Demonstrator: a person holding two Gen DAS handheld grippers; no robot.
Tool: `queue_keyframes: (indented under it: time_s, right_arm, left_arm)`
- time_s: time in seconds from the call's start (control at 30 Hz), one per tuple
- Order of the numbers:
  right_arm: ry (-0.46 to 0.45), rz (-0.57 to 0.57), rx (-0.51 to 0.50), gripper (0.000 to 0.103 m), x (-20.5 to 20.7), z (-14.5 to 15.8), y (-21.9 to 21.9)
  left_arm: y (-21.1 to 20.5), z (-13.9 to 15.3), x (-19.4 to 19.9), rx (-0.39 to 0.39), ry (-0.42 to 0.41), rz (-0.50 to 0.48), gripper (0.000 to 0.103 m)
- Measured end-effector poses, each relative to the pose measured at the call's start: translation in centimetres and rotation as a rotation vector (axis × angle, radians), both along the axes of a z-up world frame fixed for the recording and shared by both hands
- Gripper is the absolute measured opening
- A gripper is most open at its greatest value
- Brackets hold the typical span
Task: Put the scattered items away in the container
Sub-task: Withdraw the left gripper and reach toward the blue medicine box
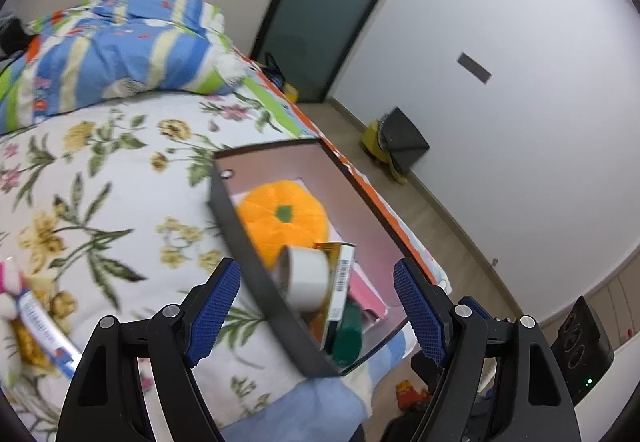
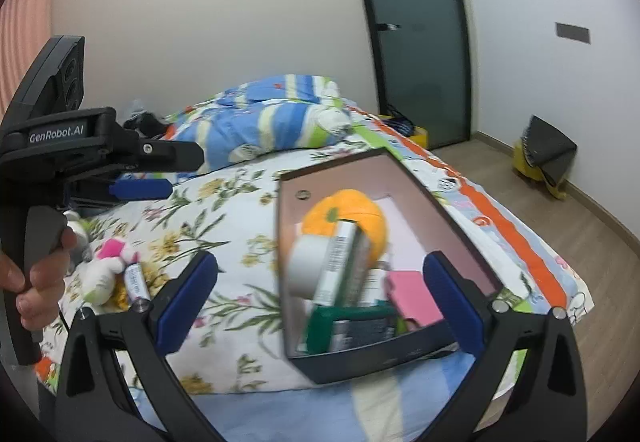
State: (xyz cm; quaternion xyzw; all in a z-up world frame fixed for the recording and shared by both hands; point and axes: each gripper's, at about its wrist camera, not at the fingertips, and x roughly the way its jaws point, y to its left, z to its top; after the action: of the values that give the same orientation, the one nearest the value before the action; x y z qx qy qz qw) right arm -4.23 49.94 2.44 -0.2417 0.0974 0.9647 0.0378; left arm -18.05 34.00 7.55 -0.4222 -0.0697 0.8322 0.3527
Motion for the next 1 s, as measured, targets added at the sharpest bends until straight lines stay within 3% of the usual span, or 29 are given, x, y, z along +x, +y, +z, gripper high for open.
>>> queue_keyframes:
  time_s: [0.33,0.6,0.8,1.0]
  right_arm:
    - [0.005,0.189,-0.028,0.103,0.8,2.9,-9.0]
    - [-0.04,0.371,-0.033,0.103,0.9,1.7,-17.3]
    - [-0.099,0.446,0.04,0.103,0.5,-0.3,-22.6]
    - [-0.116,0.5,0.07,0.103,0.0,-1.6,-24.8]
  left_arm:
    - [-13.4,2.5,2.9,0.011,0.022,0.17,0.08]
    - [-24.1,-0.3,4.9,-0.005,-0.043,0.348,0.08]
    - [-27.0,-3.9,5.4,-0.024,-0.096,0.4,0.08]
    - [-27.0,-7.5,4.9,-0.071,-0.109,0.399,0.08]
